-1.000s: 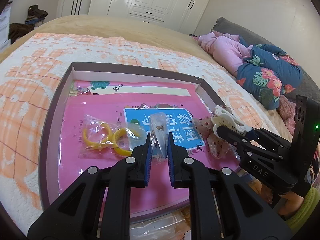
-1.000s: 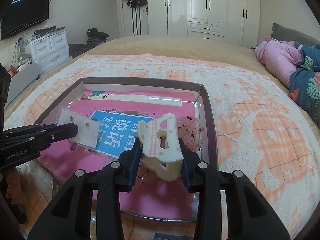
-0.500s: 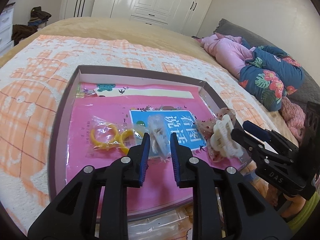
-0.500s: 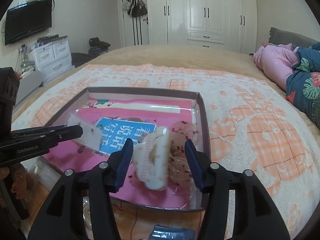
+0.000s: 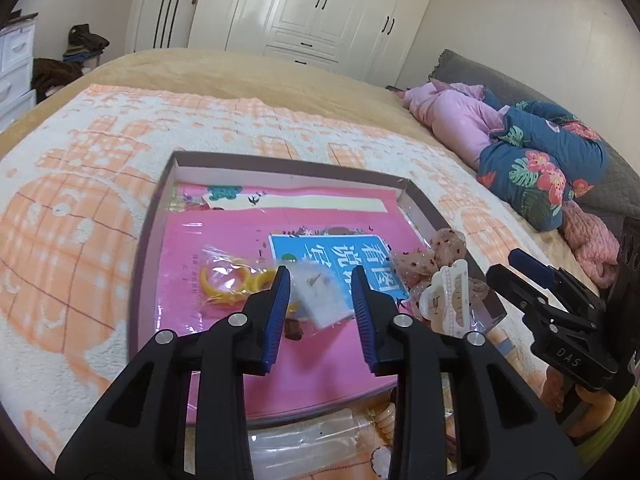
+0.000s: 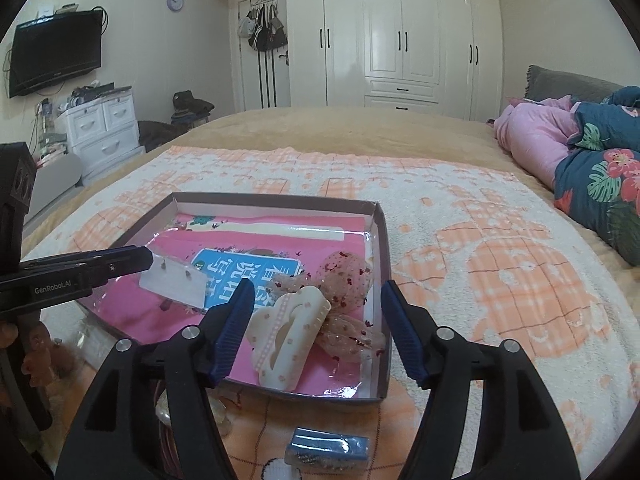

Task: Organize jewelry
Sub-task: 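Release the white claw clip into the tray with the right gripper and withdraw both grippers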

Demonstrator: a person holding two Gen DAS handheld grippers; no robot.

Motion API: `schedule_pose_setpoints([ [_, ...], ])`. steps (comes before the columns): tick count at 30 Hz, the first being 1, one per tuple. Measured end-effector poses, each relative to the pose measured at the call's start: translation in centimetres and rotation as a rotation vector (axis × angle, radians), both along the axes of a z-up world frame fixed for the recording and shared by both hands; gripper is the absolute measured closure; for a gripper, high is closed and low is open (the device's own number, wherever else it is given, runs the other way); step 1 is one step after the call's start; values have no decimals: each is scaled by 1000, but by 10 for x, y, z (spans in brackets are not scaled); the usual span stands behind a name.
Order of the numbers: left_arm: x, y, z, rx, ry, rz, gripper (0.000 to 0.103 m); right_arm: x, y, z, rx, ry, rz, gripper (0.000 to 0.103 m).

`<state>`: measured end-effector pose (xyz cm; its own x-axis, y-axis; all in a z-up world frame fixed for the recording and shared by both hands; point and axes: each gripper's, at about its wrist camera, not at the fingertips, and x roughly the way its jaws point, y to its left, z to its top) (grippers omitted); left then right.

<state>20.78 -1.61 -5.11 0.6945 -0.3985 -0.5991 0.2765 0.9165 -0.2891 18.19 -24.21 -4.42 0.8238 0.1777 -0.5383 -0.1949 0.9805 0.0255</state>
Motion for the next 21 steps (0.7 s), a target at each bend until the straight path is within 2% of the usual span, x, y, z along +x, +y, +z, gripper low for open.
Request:
schedule_pose_setpoints([
  [5, -9, 7, 11, -7, -41, 23, 67, -9, -3, 10, 11, -26, -9, 35],
  [8, -16, 10, 18, -7, -67, 40, 55, -17, -4, 16, 19, -46, -10, 32],
  [14, -30, 19, 32, -2, -109, 104, 21, -32, -3, 26, 13, -79, 1, 28],
  [18, -40, 23, 40, -4, -144, 123, 12, -41, -3, 33, 17, -96, 5, 25],
  [21, -48, 24, 46, -3, -168, 132, 12, -47, -3, 36, 15, -105, 10, 25],
])
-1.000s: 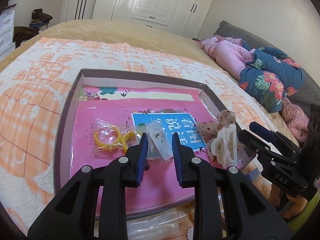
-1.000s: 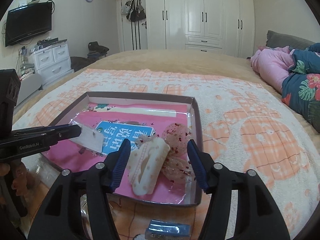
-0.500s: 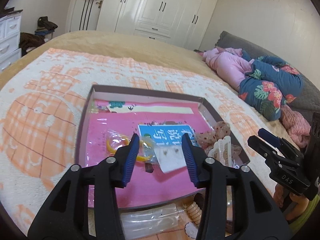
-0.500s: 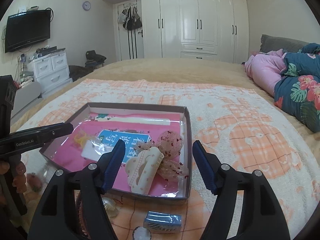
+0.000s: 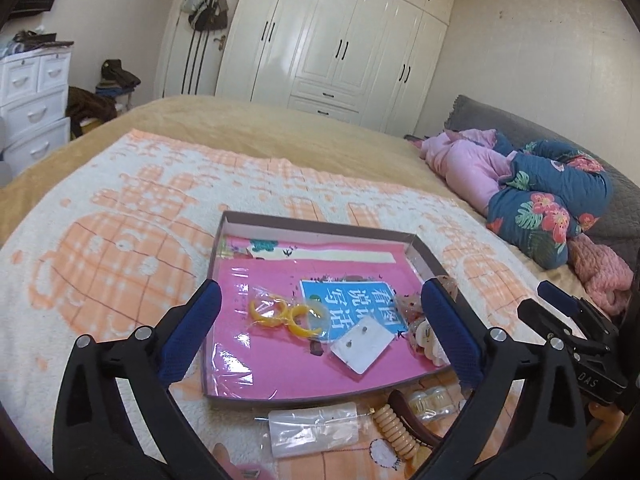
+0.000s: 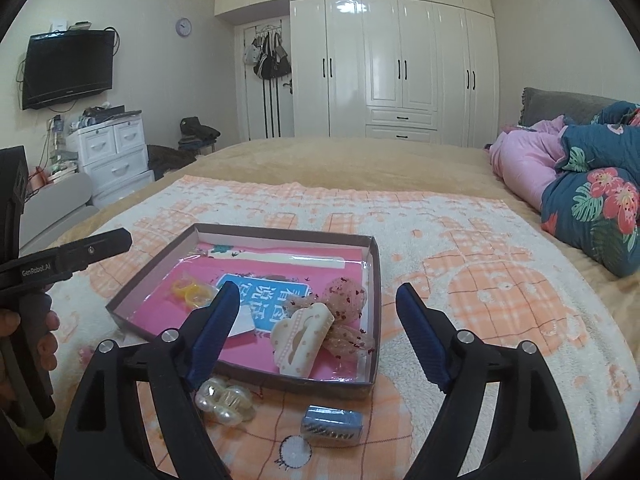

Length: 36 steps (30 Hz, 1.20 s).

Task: Organize jewelry
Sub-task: 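Release the white claw clip into the tray with the right gripper and withdraw both grippers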

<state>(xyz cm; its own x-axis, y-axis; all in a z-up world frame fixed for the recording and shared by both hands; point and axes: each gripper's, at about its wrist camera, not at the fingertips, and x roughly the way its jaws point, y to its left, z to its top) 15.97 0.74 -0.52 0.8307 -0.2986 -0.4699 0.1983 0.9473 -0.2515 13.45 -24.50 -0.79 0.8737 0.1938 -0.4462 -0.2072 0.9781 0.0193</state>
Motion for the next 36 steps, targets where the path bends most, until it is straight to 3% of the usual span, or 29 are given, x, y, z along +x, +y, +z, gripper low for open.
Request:
schedule_pose_setpoints([
  [14, -36, -5, 7, 13, -49, 2, 11, -35, 7, -1, -32, -15, 44, 23],
  [36, -70, 7, -16, 67, 15, 23, 12, -53, 35, -34, -82, 86, 171, 23],
])
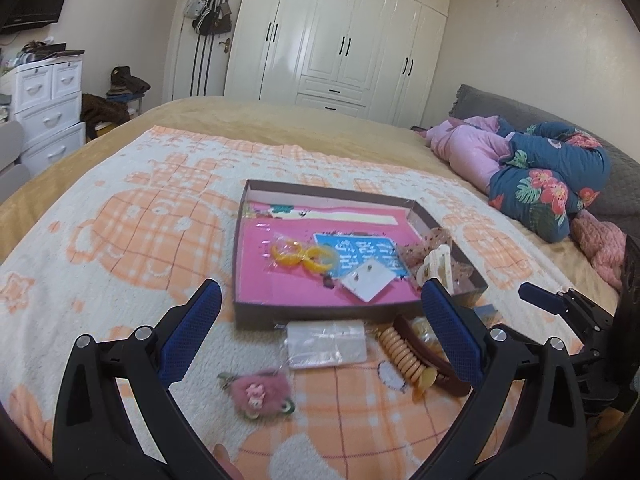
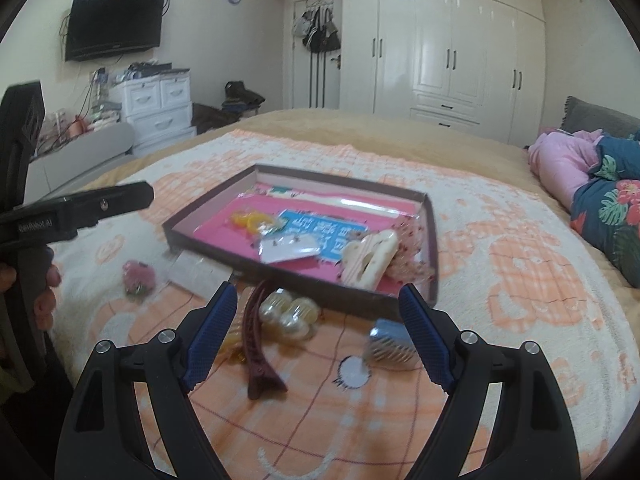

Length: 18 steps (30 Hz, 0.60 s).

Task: Organize jewelry
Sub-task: 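Release the white claw clip into the tray with the right gripper and withdraw both grippers, then lower the right gripper onto the maroon claw clip and close it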

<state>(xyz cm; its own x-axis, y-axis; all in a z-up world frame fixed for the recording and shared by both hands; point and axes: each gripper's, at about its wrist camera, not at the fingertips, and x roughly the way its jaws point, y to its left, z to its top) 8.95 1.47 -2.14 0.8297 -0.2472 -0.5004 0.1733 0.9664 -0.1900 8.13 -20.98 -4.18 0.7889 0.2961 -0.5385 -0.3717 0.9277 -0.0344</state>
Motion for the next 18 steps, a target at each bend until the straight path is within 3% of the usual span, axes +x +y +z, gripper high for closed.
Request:
schedule_pose_setpoints([
  [6, -8, 5, -9, 12, 47, -6, 11, -1, 14, -19, -28, 58, 46, 25],
  [11, -10, 1, -15, 35, 76, -33, 12, 4, 14, -33, -42, 100, 60, 44],
  [18, -10, -18, -27, 75, 110, -99, 12, 8, 13, -41, -25, 132, 82, 47],
])
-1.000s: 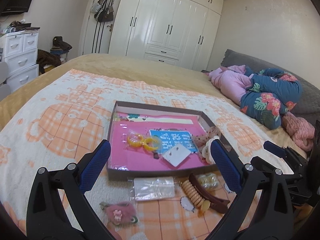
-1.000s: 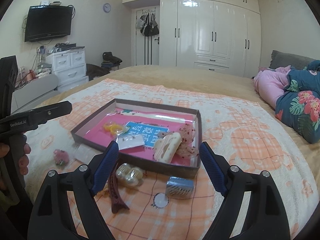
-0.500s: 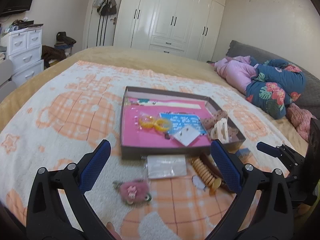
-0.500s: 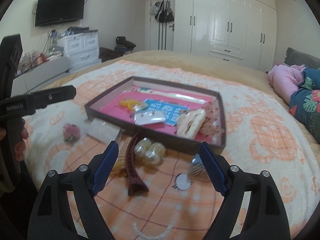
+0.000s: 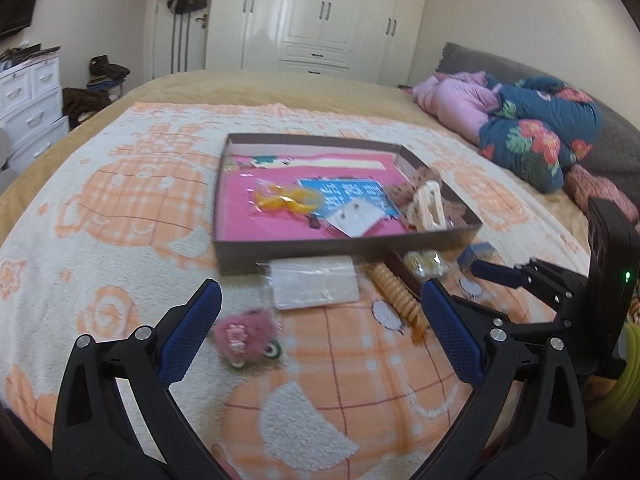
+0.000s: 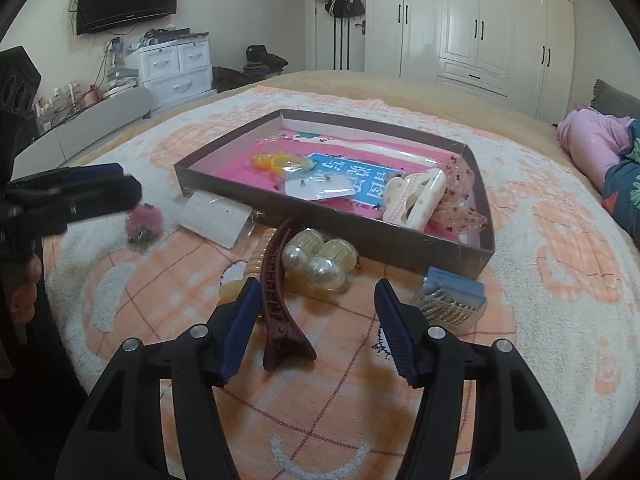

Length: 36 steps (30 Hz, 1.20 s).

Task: Organize jewelry
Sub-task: 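Lower the right gripper onto the maroon claw clip and close it, then grasp the orange spiral hair tie with the left gripper while the right holds the maroon clip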

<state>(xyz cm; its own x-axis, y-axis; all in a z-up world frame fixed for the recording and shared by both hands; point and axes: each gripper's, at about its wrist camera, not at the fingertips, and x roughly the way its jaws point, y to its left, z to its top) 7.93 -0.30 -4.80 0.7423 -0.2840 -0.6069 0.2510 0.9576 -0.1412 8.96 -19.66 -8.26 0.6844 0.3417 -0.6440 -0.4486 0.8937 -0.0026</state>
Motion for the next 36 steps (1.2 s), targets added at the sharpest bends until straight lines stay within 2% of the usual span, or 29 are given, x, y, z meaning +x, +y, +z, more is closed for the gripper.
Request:
schedule_pose_setpoints([
  [3, 1, -6, -6, 5, 18, -24, 12, 0, 3, -5, -2, 21, 22, 50],
  [5, 2, -9, -12, 5, 38, -40, 12, 2, 5, -9, -10, 33, 31, 60],
  [9, 3, -15, -18, 4, 60, -74, 15, 7, 5, -18, 4, 71, 53, 71],
  [10, 4, -17, -18, 3, 64, -81, 16, 7, 5, -19, 25, 85, 67, 78],
  [18, 7, -33, -30, -7, 109, -157, 23, -2, -2, -10, 41, 93, 97, 79],
  [27, 23, -58, -45, -32, 188, -217, 49, -11, -20, 17, 63, 11, 79, 79],
  [30, 28, -67, -50, -19, 199, -221, 58, -11, -29, 22, 76, -6, 56, 79],
  [31, 30, -69, -50, -21, 203, -224, 69, -11, -32, 23, 78, -12, 48, 79],
  [33, 33, -71, -51, -24, 208, -217, 80, -10, -36, 26, 87, -17, 38, 79],
  [36, 33, -72, -50, -12, 199, -212, 82, -10, -39, 29, 91, -29, 32, 79],
])
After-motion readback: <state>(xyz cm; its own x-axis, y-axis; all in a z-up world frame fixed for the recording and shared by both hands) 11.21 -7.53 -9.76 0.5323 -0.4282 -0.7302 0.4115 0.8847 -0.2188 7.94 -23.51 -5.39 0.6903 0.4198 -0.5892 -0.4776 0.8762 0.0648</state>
